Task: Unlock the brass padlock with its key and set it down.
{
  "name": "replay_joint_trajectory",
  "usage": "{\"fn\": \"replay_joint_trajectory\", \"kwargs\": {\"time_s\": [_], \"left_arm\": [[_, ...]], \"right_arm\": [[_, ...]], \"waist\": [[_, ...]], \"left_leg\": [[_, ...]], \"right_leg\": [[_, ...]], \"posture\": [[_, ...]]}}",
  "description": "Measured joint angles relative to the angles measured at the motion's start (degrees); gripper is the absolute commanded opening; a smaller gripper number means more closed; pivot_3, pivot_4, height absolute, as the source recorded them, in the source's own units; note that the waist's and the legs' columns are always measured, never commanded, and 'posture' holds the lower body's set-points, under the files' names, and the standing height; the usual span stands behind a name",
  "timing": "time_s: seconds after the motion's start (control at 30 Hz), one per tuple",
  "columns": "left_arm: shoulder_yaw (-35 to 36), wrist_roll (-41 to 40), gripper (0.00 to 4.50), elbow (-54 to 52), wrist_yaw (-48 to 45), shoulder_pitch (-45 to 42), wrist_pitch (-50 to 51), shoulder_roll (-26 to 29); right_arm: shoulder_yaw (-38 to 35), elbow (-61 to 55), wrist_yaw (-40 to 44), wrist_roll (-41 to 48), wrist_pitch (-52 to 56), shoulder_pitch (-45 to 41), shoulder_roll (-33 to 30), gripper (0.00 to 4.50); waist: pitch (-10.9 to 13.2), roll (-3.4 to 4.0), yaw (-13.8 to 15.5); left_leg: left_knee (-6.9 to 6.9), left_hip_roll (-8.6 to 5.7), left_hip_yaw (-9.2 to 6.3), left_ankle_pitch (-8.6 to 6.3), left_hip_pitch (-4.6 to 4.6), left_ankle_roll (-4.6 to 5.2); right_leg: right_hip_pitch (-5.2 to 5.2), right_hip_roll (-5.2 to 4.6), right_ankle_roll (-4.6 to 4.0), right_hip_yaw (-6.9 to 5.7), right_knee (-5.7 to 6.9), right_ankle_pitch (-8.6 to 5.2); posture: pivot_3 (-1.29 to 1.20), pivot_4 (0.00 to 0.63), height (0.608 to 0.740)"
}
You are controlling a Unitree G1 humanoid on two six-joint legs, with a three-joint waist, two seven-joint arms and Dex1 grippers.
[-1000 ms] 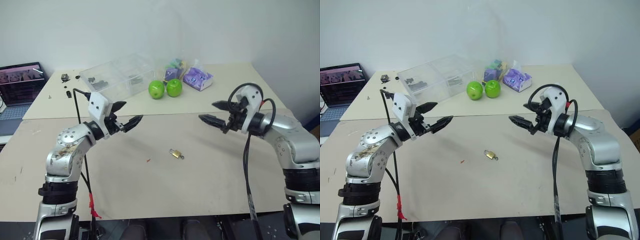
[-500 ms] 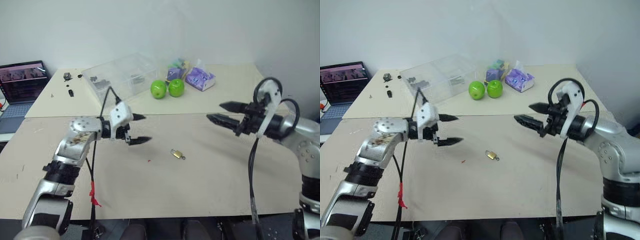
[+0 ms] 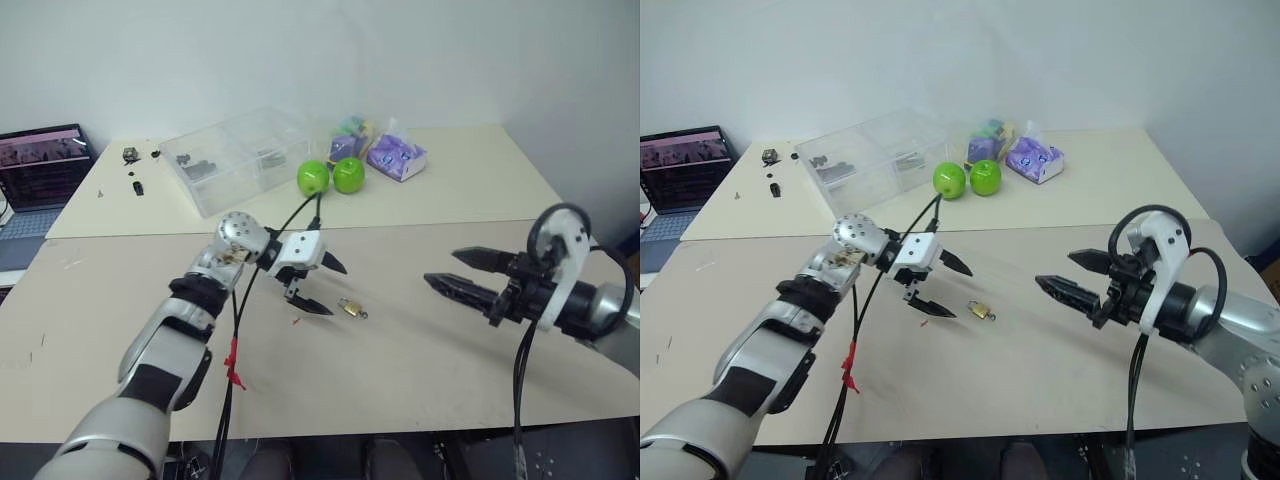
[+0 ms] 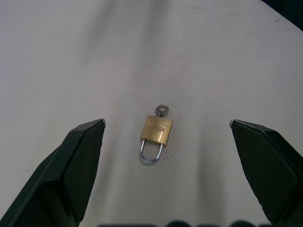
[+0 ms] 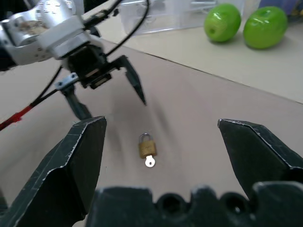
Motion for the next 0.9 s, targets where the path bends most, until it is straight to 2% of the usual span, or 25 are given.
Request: {"fn": "replay_joint_trajectory", "kwargs": {"time_s": [0.13,0.3,0.53,0.9], "left_arm": [[-0.54,3.65,4.5,7.76,1.02,-1.49,-5.61,-3.2],[-1.75,9.15,4.5,15.08,4.19,-2.93,-11.04,-5.81],[-2.3,14.98,4.5,21.56,9.61,-5.5,-11.89,-6.49],[1.34,15.18,4.5,24.24,7.27,-6.71,-8.88,-10.05]], "right_arm": [[-2.64,-4.87,-5.77,9.14,0.26,2.75,-0.84,4.42],[-6.0,-8.37,-14.02,16.44,-0.84,8.99,-2.54,4.42],[-8.55,-11.61,-21.53,21.34,-4.82,15.94,-3.78,4.42],[-12.85,-13.63,-26.22,26.12,-10.57,24.18,-7.65,4.42]], "waist": [[0.11,-0.23,-0.11],[0.14,-0.28,0.46],[0.14,-0.28,0.62],[0.14,-0.31,0.86]], "left_leg": [[-0.02,0.0,0.03,0.0,0.02,0.02],[0.03,0.0,0.03,0.0,0.0,0.02],[0.01,-0.01,0.06,0.0,0.0,0.02],[0.01,0.0,0.09,0.0,-0.05,0.03]], "right_leg": [[0.08,-0.03,0.0,0.05,0.01,0.0],[0.08,-0.02,0.0,0.02,0.02,0.02],[0.11,-0.02,0.02,0.05,0.03,0.01],[0.17,0.01,0.03,0.05,0.01,0.0]], "posture": [[0.0,0.15,0.74],[0.0,0.15,0.74],[0.0,0.15,0.74],[0.0,0.15,0.74]]}}
